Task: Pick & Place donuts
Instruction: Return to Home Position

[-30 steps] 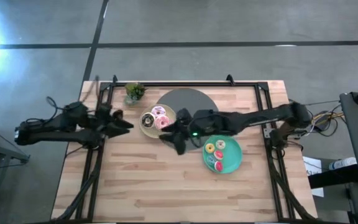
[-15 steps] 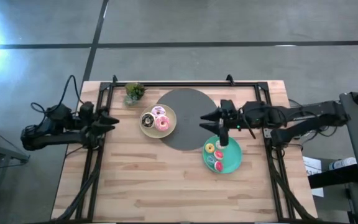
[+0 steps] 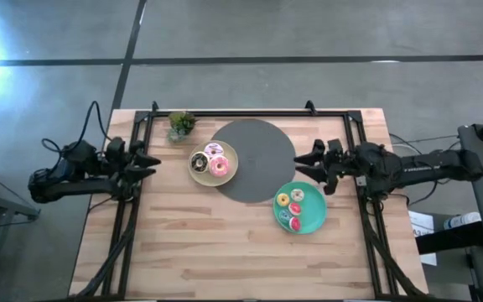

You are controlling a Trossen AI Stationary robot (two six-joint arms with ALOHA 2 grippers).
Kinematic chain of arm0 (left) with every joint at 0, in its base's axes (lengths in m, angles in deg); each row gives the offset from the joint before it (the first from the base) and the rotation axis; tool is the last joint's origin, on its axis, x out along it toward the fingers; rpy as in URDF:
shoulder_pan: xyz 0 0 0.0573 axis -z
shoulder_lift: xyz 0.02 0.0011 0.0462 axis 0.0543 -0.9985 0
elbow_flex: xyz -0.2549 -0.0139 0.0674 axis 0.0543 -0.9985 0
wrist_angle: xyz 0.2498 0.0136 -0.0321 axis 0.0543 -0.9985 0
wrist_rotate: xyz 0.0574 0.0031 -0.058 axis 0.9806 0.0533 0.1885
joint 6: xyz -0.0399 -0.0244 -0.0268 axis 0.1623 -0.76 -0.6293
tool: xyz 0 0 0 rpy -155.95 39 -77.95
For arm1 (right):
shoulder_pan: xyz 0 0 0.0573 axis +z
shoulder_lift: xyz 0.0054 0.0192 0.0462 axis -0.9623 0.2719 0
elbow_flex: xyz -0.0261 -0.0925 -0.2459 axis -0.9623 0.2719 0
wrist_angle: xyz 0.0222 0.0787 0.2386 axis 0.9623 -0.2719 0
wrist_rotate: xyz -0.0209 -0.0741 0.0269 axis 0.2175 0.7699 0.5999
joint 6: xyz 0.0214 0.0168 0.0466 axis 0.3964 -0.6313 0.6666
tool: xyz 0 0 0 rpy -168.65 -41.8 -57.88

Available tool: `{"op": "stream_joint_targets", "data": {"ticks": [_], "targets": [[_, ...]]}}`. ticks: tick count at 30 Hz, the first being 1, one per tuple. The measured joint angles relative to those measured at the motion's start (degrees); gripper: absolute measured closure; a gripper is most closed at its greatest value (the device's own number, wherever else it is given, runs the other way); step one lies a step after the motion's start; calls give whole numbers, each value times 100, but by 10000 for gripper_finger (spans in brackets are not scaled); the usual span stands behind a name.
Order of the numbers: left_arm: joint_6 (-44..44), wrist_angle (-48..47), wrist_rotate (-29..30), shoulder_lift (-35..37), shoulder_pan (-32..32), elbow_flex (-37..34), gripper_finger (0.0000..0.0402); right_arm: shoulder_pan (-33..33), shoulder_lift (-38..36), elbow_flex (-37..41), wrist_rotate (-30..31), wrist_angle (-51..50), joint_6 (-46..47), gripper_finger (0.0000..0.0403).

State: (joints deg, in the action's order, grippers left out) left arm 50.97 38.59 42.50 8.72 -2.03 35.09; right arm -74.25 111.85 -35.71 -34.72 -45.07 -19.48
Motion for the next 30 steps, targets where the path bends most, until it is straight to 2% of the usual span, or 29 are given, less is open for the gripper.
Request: {"op": "stream_joint_targets", "data": {"ticks": [4,10,18,25,30], "targets": [[67,0,215,0,0,0,236,-164,-536,649,168,66,-1,231],[219,-92,210,82,0,0,236,-371,-1243,1394,244,108,52,232],[322,-712,175,440,0,-86,236,-409,-1985,2016,298,174,130,227],[148,-857,174,590,0,-440,236,-400,-2196,2389,279,-58,132,228],[115,-74,173,597,0,-1058,236,-400,-2195,2388,279,-541,131,229]]}}
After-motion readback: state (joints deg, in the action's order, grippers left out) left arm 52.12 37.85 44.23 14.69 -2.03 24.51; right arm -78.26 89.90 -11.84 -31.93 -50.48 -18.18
